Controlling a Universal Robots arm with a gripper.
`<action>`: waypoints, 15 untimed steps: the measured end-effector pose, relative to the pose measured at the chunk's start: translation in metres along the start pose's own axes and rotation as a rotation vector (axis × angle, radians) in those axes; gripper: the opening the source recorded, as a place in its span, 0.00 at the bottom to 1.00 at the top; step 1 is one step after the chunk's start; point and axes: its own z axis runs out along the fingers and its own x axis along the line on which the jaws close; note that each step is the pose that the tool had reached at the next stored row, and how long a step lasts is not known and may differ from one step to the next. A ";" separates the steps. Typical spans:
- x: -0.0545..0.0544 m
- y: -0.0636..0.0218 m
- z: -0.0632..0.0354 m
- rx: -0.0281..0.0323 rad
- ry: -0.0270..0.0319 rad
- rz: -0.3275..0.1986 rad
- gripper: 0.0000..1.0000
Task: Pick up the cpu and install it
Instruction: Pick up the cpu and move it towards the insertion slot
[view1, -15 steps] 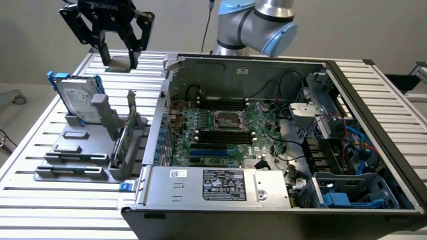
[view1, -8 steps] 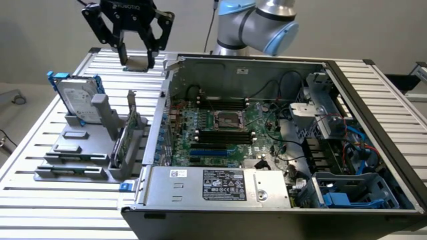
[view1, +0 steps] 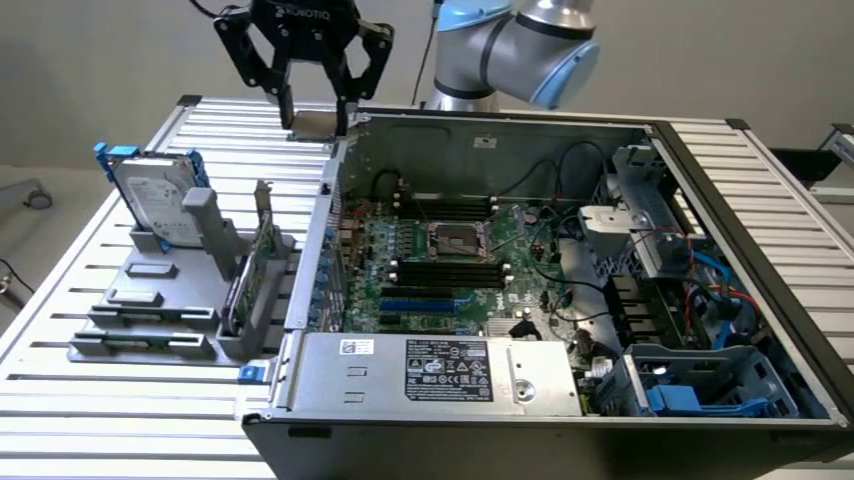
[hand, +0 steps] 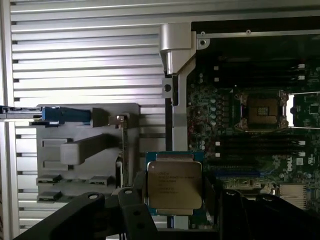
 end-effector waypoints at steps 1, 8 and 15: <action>-0.004 0.0008 -0.0003 0.0002 0.0002 0.000 0.55; -0.036 0.0082 0.0002 0.0003 0.0016 0.000 0.55; -0.067 0.0214 0.0077 0.0003 0.0043 0.000 0.55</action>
